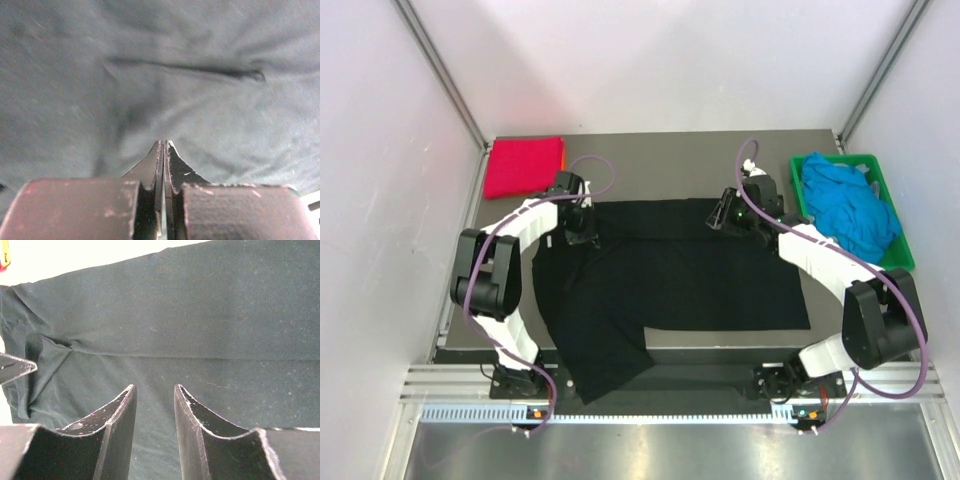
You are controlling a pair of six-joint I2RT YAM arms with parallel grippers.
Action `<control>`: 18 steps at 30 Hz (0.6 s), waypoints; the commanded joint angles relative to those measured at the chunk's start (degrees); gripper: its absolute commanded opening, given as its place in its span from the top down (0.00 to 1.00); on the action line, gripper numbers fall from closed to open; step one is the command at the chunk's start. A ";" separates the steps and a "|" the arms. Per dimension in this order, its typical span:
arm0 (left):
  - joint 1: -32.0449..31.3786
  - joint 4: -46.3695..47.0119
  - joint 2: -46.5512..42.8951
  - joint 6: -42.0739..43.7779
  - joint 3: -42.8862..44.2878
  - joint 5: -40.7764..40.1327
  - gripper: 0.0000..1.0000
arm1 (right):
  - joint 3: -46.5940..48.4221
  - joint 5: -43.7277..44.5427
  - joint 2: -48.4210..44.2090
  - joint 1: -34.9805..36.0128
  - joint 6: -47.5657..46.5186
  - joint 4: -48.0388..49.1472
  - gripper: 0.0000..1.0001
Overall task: Fold and stack the t-shirts
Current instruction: Fold the tshirt
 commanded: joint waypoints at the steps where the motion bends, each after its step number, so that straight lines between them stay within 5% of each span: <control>1: -1.83 -3.86 -5.28 -0.08 0.18 -0.77 1.00 | 1.52 -0.71 -1.64 -0.20 -0.91 0.23 0.63; 7: -3.77 -5.88 -9.59 -1.66 -0.18 -1.29 1.00 | 2.14 -1.94 -0.76 -0.03 0.13 0.66 0.62; 10: -3.59 -6.50 -10.30 -0.18 0.43 -7.95 1.00 | 1.97 -3.08 0.12 0.15 0.49 1.19 0.62; 14: 1.31 -6.32 -7.60 3.60 3.50 -14.75 0.65 | 0.92 -3.44 -0.06 0.06 0.93 2.06 0.62; 18: 4.40 -8.00 -2.40 6.15 7.29 -10.01 0.60 | 0.74 -4.23 0.12 0.23 1.02 2.51 0.62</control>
